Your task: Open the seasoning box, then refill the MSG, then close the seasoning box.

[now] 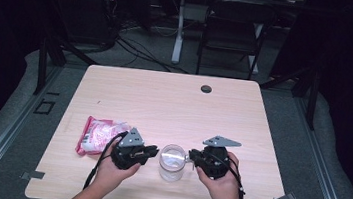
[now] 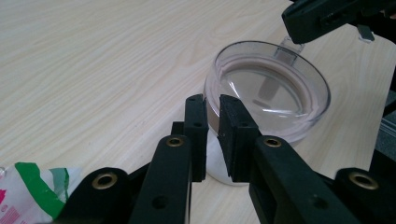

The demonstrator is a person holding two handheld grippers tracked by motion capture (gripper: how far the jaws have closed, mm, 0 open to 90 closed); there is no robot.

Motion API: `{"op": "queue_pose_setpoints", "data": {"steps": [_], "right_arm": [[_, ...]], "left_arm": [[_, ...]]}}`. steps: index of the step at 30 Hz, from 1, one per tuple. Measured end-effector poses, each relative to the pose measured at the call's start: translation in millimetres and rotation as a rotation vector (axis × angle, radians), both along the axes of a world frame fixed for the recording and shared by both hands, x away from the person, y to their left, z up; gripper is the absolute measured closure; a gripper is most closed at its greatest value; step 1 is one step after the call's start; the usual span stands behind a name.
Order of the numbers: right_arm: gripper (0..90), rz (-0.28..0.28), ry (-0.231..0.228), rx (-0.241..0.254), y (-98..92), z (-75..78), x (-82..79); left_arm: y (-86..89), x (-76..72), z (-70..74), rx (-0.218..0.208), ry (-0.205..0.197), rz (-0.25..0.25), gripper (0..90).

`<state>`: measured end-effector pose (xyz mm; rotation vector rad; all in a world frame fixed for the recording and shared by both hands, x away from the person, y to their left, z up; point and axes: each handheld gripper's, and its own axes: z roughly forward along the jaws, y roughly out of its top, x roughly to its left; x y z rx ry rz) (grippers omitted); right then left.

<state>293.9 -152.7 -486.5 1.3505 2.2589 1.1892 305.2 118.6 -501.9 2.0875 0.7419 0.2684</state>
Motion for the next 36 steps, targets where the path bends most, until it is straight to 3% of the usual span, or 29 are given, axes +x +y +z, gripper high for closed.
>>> {"op": "queue_pose_setpoints", "data": {"steps": [14, 18, 27, 36], "right_arm": [[86.1, -0.002, -0.005, -0.018, 2.2, 1.0, 3.0], [87.2, 0.004, -0.007, -0.026, 2.3, 1.1, 4.3], [86.9, -0.004, -0.019, -0.038, 4.1, 1.3, 2.4], [85.8, -0.016, 0.012, -0.037, 3.1, 3.5, 0.2]], "left_arm": [[-1.9, -5.1, -10.1, 0.063, 0.054, -0.023, 90.0], [-5.1, -7.4, -12.4, 0.060, 0.069, -0.053, 90.0], [-7.8, -8.7, -12.0, 0.057, 0.077, -0.069, 90.0], [-8.4, -8.9, -10.3, 0.066, 0.080, -0.083, 90.0]]}}
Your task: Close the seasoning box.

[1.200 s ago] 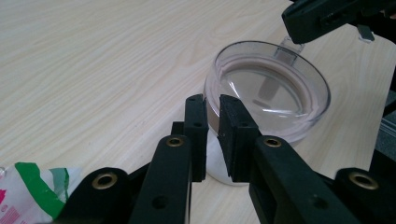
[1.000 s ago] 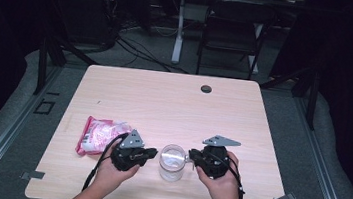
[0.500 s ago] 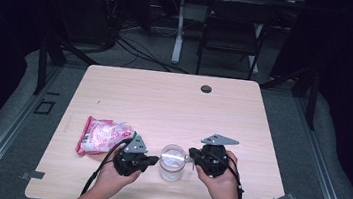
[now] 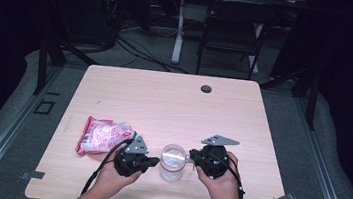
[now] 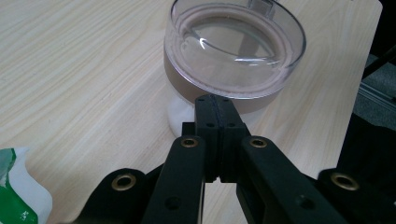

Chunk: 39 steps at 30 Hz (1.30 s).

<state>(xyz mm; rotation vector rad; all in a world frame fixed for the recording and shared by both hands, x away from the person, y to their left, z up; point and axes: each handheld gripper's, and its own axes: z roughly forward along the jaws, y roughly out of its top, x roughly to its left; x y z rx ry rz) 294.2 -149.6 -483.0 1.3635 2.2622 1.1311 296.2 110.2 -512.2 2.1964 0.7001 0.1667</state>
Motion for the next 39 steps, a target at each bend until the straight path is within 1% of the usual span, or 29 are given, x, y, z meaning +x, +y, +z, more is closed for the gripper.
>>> {"op": "queue_pose_setpoints", "data": {"steps": [4, 5, 8, 10, 11, 13, 16, 17, 19, 21, 23, 26, 28, 29, 31, 33, 34, 35, 36, 37, 38, 39], "right_arm": [[85.8, -0.004, 0.004, 0.002, 0.2, 0.1, -0.5], [85.6, -0.003, 0.001, 0.003, 0.3, -0.2, -0.4], [85.6, 0.000, 0.003, 0.009, -0.9, -0.7, 0.2], [85.6, 0.002, 0.003, 0.011, -1.4, -0.9, 0.4], [85.7, 0.002, 0.004, 0.009, -1.4, -0.9, 0.2], [85.7, 0.004, 0.002, 0.005, -1.5, -0.8, 0.2], [86.0, 0.004, 0.001, 0.010, -2.0, -1.4, 0.4], [86.1, 0.003, -0.001, 0.016, -2.3, -1.9, 0.5], [86.1, 0.001, -0.005, 0.023, -2.4, -2.6, 0.6], [86.2, -0.001, -0.007, 0.021, -2.5, -2.8, 0.2], [86.2, -0.002, -0.007, 0.021, -2.6, -3.0, -0.2], [86.0, -0.002, -0.014, 0.022, -2.4, -3.6, -0.8], [84.3, -0.001, -0.019, 0.016, -2.3, -3.8, -1.3], [81.7, -0.008, -0.032, 0.010, -1.9, -4.5, -1.8], [81.0, -0.009, -0.030, 0.008, -2.2, -4.3, -2.2], [77.3, 0.006, -0.024, 0.027, -4.3, -3.2, -3.6], [77.3, 0.006, -0.024, 0.027, -4.3, -3.2, -3.6], [74.9, 0.016, -0.030, 0.035, -4.9, -1.4, -6.0], [74.9, 0.016, -0.030, 0.035, -4.9, -1.4, -6.0], [71.5, 0.030, -0.039, 0.037, -5.4, 1.5, -9.2], [71.5, 0.030, -0.039, 0.037, -5.4, 1.5, -9.2], [69.5, 0.034, -0.042, 0.041, -5.6, 3.3, -11.3]], "left_arm": [[-0.2, -0.4, 0.4, -0.005, 0.002, -0.006, 90.0], [-0.6, -0.7, 0.2, -0.011, 0.001, -0.003, 90.0], [-0.7, -0.9, 1.2, -0.011, 0.005, -0.012, 90.0], [-1.0, -1.2, 1.7, -0.019, 0.012, -0.015, 90.0], [-1.7, -1.8, 1.8, -0.023, 0.005, -0.009, 90.0], [-1.7, -2.0, 2.0, -0.028, 0.005, -0.011, 89.9], [-2.0, -2.3, 3.4, -0.033, 0.002, -0.020, 89.5], [-2.3, -2.6, 3.8, -0.035, -0.007, -0.022, 89.2], [-2.8, -3.1, 3.8, -0.042, -0.008, -0.014, 89.2], [-2.4, -2.9, 4.5, -0.040, -0.004, -0.019, 89.1], [-2.7, -3.1, 5.8, -0.049, -0.020, -0.015, 89.1], [-2.7, -3.1, 7.2, -0.051, -0.021, -0.021, 88.9], [-3.0, -3.1, 8.4, -0.053, -0.026, -0.022, 88.7], [-3.1, -3.1, 9.0, -0.052, -0.028, -0.023, 88.4], [-3.4, -2.9, 11.0, -0.058, -0.031, -0.026, 88.4], [-3.7, -2.8, 13.1, -0.066, -0.032, -0.027, 88.4], [-3.6, -2.5, 14.6, -0.069, -0.039, -0.027, 88.4], [-3.8, -2.3, 16.0, -0.075, -0.038, -0.027, 88.3], [-4.0, -2.0, 17.5, -0.082, -0.038, -0.027, 88.3], [-4.3, -1.5, 18.7, -0.087, -0.043, -0.029, 87.4], [-4.3, -1.4, 20.6, -0.086, -0.038, -0.031, 87.4], [-4.9, -0.8, 21.9, -0.095, -0.045, -0.032, 86.8]]}}
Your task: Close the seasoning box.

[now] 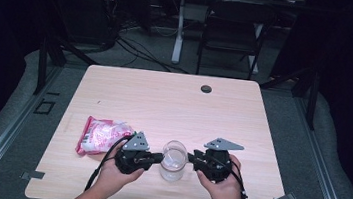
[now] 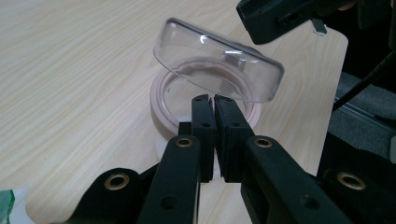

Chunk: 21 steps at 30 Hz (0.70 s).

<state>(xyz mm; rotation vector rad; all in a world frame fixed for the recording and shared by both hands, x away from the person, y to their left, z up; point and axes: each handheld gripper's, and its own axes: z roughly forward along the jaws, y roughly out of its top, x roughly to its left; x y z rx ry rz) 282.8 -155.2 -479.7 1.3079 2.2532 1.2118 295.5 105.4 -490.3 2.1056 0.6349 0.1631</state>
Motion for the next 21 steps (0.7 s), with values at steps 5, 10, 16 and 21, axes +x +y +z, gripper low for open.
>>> {"op": "queue_pose_setpoints", "data": {"steps": [5, 10, 16, 21], "right_arm": [[60.3, 0.050, -0.032, 0.019, 0.9, 8.2, -11.1], [50.2, 0.080, -0.113, -0.027, 8.2, 13.6, -25.8], [46.4, 0.094, -0.121, -0.036, 11.8, 11.0, -31.7], [44.3, 0.077, -0.159, -0.070, 18.2, 6.5, -33.4]], "left_arm": [[-2.3, 2.7, 7.3, -0.050, 0.006, 0.003, 79.3], [-9.8, 3.4, 11.9, -0.065, -0.005, -0.002, 72.2], [-16.7, 2.3, 13.9, -0.067, -0.022, -0.003, 66.3], [-20.9, 0.7, 14.2, -0.059, -0.049, 0.002, 61.8]]}}
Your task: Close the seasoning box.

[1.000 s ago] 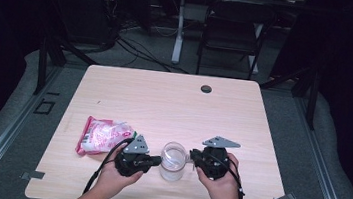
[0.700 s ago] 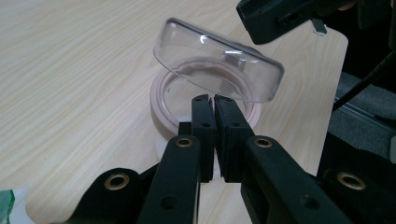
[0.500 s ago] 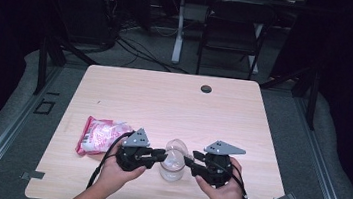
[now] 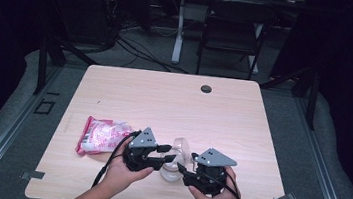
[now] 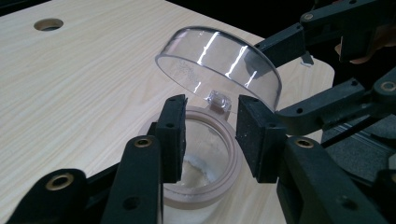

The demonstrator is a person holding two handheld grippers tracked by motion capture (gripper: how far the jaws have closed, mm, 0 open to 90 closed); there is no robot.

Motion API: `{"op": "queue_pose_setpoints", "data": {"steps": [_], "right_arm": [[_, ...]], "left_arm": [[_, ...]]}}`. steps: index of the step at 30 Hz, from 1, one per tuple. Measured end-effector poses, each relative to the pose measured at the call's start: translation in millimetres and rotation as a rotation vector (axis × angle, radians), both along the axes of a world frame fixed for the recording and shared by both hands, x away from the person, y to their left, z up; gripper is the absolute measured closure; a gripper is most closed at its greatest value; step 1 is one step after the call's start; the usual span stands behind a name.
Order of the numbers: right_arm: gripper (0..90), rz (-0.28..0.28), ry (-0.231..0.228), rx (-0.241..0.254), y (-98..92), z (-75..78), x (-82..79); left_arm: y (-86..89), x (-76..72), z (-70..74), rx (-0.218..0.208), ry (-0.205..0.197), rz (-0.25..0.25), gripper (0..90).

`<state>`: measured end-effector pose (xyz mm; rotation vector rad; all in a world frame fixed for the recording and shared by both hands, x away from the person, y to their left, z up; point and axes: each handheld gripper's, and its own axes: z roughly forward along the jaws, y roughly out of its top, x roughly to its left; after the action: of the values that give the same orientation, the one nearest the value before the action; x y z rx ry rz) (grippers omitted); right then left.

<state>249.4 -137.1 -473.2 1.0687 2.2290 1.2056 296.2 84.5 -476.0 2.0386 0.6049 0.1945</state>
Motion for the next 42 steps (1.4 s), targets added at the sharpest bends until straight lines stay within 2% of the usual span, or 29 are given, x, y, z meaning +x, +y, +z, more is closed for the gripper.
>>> {"op": "queue_pose_setpoints", "data": {"steps": [4, 10, 15, 22, 23, 29, 33, 38, 42], "right_arm": [[46.7, -0.006, -0.008, -0.004, 3.2, -3.9, 0.4], [48.9, 0.000, -0.024, -0.012, 6.3, -8.3, 0.2], [48.9, -0.001, -0.021, -0.006, 3.5, -7.3, 0.3], [49.0, -0.006, -0.020, -0.004, 0.8, -7.2, 0.7], [49.3, -0.007, -0.019, -0.005, 0.1, -7.7, 1.0], [51.1, -0.023, -0.012, -0.011, -3.3, -10.0, 3.1], [53.1, -0.031, 0.002, -0.010, -6.2, -12.6, 5.4], [57.0, -0.051, 0.008, -0.010, -11.1, -14.3, 7.7], [59.3, -0.074, 0.026, 0.010, -18.5, -16.2, 11.4]], "left_arm": [[0.0, 1.2, -2.3, 0.002, -0.010, 0.011, 57.5], [2.3, 6.7, -10.2, 0.021, -0.010, 0.042, 55.7], [3.3, 14.5, -24.2, 0.051, 0.015, 0.071, 55.5], [2.3, 18.9, -35.0, 0.085, 0.033, 0.085, 56.5], [2.8, 19.7, -36.5, 0.096, 0.049, 0.085, 58.2], [3.8, 20.3, -37.0, 0.093, 0.058, 0.083, 62.1], [3.3, 19.7, -37.7, 0.088, 0.041, 0.093, 63.7], [3.7, 19.4, -37.6, 0.090, 0.039, 0.088, 64.1], [3.8, 19.2, -37.7, 0.089, 0.040, 0.088, 64.2]]}}
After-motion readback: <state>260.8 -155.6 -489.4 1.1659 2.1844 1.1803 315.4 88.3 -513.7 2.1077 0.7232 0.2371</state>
